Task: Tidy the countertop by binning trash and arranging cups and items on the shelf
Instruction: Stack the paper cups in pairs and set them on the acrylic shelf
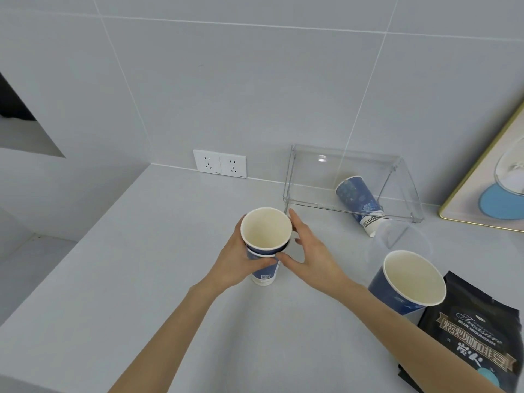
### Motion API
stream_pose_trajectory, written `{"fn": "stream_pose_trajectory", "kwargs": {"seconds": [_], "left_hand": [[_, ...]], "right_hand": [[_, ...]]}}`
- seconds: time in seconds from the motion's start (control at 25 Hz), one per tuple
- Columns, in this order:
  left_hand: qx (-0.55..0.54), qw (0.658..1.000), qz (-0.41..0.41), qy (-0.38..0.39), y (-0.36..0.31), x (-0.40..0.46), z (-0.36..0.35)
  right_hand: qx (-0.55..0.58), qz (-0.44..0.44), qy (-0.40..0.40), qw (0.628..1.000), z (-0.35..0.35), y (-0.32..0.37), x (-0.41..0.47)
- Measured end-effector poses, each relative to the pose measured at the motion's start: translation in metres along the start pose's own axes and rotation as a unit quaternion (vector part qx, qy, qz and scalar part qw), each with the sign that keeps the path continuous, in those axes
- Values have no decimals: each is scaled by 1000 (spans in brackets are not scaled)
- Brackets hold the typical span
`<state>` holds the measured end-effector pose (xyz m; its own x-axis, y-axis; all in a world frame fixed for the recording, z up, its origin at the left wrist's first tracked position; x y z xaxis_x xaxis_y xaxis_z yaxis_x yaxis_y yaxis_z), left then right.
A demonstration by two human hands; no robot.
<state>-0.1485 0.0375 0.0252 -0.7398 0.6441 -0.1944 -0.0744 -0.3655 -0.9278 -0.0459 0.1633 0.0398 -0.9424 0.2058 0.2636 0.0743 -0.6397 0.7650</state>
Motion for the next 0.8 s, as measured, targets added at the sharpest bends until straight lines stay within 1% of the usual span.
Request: {"fn": "stream_pose_trajectory", "kwargs": {"seconds": [0.12, 0.24, 0.4, 0.48, 0.6, 0.8], "left_hand": [[-8, 1000, 12, 0, 6, -2, 0], [30, 999, 43, 2, 12, -5, 5], [58, 997, 57, -3, 15, -8, 11], [57, 997, 52, -9, 7, -6, 14], [37, 999, 33, -21, -16, 2, 17], [33, 999, -26, -35, -73, 29, 18]], "right_hand": [[12, -39, 12, 999, -6, -9, -3], [12, -77, 19, 997, -13, -18, -8], [38, -91, 4, 995, -15, -18, -7], [62, -92, -11, 994, -10, -13, -2], [92, -83, -63, 990, 10, -1, 8], [66, -43, -112, 991, 64, 22, 37]]}}
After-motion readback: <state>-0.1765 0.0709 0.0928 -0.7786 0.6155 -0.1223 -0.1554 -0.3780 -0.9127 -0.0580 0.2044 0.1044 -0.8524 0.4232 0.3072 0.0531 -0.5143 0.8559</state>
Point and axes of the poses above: each hand's wrist, its own x-axis towards the middle knuckle, its own z-axis out of the back of the hand, y = z × x, the point moved 3 cm from there along x, towards the middle knuckle, and after that the axes turned 13 degrees about z, right-handed, at the moved point
